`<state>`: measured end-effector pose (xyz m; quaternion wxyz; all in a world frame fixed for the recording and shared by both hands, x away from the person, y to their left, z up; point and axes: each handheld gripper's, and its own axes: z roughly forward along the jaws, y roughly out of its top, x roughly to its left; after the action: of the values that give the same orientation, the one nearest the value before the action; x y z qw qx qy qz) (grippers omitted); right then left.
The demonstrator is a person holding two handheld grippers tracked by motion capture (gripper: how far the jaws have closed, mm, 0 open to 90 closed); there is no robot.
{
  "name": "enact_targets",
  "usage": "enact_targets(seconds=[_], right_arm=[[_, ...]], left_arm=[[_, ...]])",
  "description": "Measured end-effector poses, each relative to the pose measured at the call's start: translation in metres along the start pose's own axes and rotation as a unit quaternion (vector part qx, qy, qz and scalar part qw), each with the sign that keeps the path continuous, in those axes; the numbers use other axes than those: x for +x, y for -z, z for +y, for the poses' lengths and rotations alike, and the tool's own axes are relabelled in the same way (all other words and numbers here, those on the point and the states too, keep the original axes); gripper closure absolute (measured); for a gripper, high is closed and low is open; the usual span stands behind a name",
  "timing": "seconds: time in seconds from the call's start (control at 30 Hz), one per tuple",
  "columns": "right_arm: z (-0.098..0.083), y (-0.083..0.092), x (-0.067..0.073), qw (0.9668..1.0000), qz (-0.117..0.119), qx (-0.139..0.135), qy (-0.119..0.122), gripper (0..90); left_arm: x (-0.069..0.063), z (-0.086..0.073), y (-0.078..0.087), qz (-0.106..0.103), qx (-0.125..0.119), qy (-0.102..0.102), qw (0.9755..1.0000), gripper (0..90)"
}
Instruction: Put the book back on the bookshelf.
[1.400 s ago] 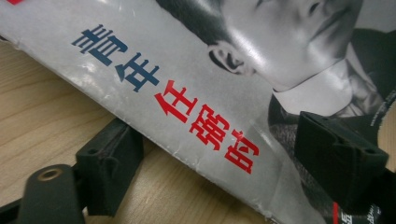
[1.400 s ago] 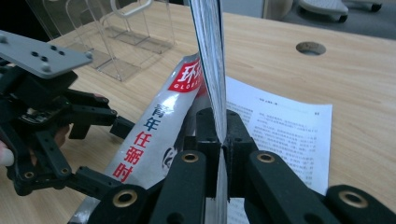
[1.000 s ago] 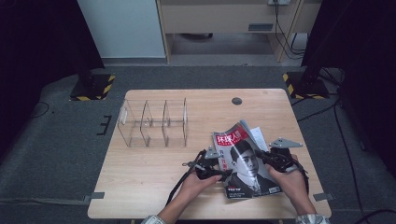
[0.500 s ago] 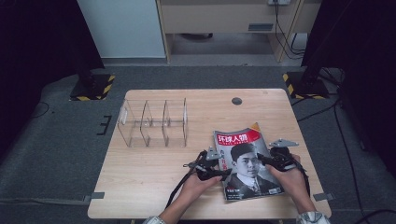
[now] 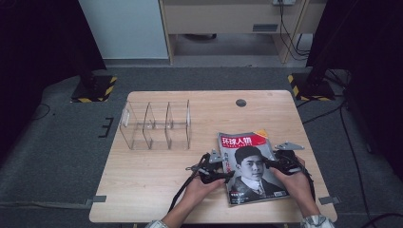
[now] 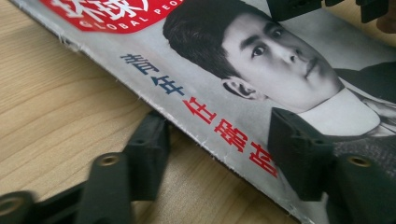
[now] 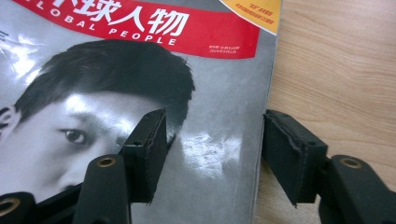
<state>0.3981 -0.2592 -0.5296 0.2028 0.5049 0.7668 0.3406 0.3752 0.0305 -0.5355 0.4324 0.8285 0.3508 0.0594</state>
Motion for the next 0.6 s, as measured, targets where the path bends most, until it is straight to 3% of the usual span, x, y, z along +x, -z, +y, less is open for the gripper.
enact_targets(seconds=[0.2,0.37,0.6], right_arm=[[0.000,0.001,0.001,1.0000,0.003,0.000,0.006,42.2],[-0.002,0.002,0.004,0.9997,0.020,0.002,0.014,45.2],[-0.003,0.005,0.012,0.9987,0.034,0.006,0.037,49.5]], left_arm=[[-0.002,-0.001,0.000,0.004,0.001,-0.006,1.0000,44.6],[-0.007,-0.001,0.001,0.006,0.002,-0.016,0.9999,45.2],[-0.002,-0.003,0.003,-0.003,-0.003,0.011,0.9999,46.3]])
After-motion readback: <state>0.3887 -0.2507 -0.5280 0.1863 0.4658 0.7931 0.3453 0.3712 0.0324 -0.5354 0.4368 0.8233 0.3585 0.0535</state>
